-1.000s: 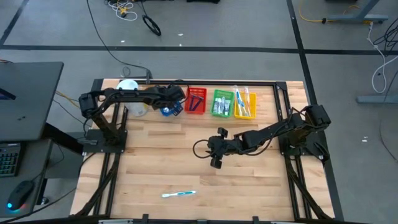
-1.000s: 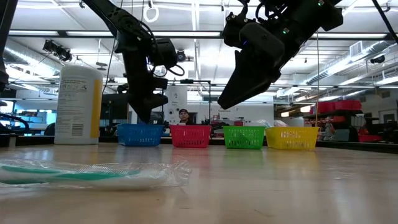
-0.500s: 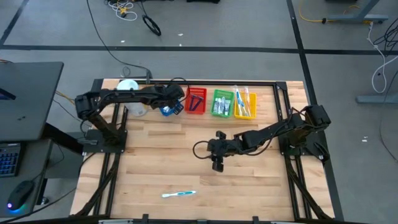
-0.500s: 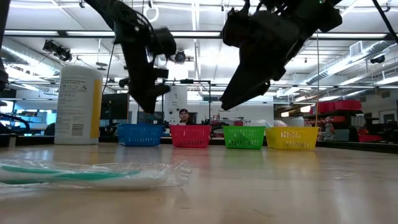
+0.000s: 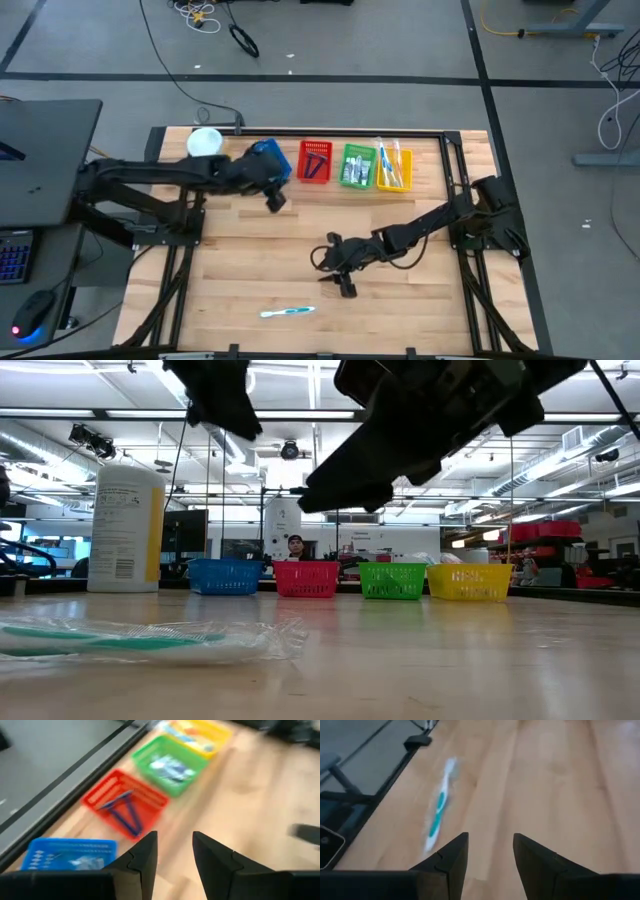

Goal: Pick & Place Travel size toiletries
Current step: Put the green toothbrush into the yellow basket

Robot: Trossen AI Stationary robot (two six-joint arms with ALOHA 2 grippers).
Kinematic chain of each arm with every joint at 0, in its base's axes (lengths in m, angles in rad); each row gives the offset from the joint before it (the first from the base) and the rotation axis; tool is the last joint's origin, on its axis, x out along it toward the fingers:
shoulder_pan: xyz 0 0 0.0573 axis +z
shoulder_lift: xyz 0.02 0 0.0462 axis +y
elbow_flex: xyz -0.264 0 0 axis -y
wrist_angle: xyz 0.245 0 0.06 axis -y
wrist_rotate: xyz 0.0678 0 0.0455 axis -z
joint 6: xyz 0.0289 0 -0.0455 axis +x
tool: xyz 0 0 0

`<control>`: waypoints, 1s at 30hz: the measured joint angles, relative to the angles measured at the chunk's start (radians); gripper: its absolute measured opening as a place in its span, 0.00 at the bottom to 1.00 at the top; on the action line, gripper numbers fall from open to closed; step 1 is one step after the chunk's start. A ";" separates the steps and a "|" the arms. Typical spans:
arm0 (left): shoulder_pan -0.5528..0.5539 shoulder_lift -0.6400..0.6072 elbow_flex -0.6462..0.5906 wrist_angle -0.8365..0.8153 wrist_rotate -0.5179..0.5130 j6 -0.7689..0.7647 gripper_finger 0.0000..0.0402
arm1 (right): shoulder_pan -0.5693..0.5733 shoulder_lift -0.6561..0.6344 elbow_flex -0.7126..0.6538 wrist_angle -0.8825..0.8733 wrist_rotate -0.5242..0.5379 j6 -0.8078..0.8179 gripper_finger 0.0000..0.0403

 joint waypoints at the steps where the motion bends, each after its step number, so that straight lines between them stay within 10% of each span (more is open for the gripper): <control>1: -0.026 -0.017 0.000 -0.002 0.001 -0.004 0.33 | 0.004 0.014 0.000 0.017 -0.006 0.000 0.41; 12: -0.248 -0.077 -0.008 0.004 -0.105 -0.072 0.32 | 0.071 0.187 0.000 0.344 0.027 -0.003 0.41; 30: -0.365 -0.059 -0.128 0.070 -0.219 -0.246 0.32 | 0.209 0.333 0.099 0.343 0.212 0.036 0.41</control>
